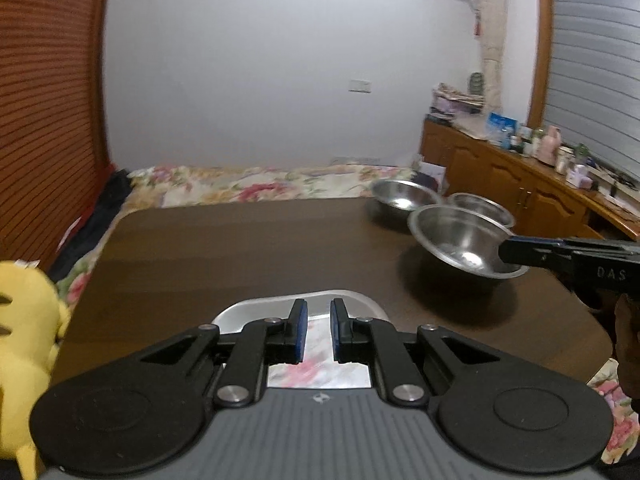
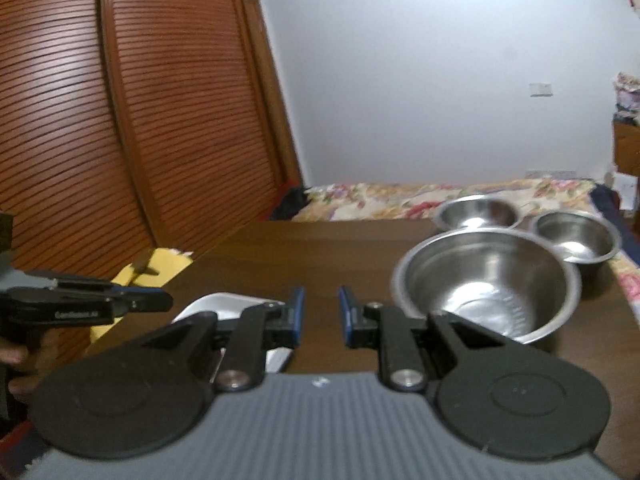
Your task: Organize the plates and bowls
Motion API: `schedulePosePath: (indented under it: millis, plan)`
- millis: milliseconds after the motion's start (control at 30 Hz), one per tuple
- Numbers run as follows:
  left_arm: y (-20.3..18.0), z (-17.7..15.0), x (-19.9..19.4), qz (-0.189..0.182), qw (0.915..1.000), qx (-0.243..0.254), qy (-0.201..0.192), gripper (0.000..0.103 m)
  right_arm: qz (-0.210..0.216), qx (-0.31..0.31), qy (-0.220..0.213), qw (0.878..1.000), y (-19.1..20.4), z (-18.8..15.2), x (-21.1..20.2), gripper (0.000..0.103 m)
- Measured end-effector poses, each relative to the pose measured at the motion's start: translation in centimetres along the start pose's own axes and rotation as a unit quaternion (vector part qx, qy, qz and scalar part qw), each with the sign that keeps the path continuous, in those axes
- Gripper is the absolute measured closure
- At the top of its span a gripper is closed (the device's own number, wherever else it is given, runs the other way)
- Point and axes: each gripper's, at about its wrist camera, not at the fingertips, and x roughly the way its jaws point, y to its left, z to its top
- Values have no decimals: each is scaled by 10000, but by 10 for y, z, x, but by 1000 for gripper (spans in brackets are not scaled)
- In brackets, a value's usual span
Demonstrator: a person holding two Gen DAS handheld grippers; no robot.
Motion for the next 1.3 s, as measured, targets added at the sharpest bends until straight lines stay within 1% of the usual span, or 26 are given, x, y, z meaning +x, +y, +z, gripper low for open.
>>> schedulePosePath:
  millis: [267,467,567,600,633,667,733,800,833,900,967,1033,1167,1300]
  plan:
    - [-41,21,33,-364,9990,262,5,91,-430,-147,-61,9989,-31,4,-10,82]
    - [-68,29,61,-469,9982,353,100,91,-621,-217,-41,9978,-53,2,-6,82]
    - [-78,32,74,-485,9980,388,127,85,-654,-193,-35,9977,-69,4,-5,82]
    - [-81,33,79,-473,9980,406,135,82,-672,-216,-48,9975,-73,4,-5,81]
    - [-84,34,83,-464,9980,418,137,78,-688,-245,-51,9973,-77,5,-5,76]
    - [-86,36,88,-462,9979,422,146,76,-718,-282,-52,9970,-81,6,-5,74]
    - [-91,37,97,-450,9980,405,158,61,-771,-347,-21,9964,-90,7,-2,69]
    - [-95,40,106,-434,9982,372,162,53,-835,-415,22,9956,-99,8,3,65]
    - [-96,40,109,-418,9984,353,169,50,-870,-442,52,9952,-103,8,5,65]
    - [-99,42,118,-379,9985,330,227,50,-905,-430,117,9949,-112,8,11,64]
    - [-101,43,126,-354,9983,357,287,50,-919,-360,169,9950,-122,7,15,60]
    - [-104,44,133,-310,9982,396,319,50,-918,-232,197,9953,-132,5,20,48]
    - [-105,46,145,-286,9981,392,370,50,-908,-94,260,9955,-142,3,29,46]
    - [-106,46,156,-264,9982,316,428,50,-774,-16,361,9963,-145,-2,35,46]
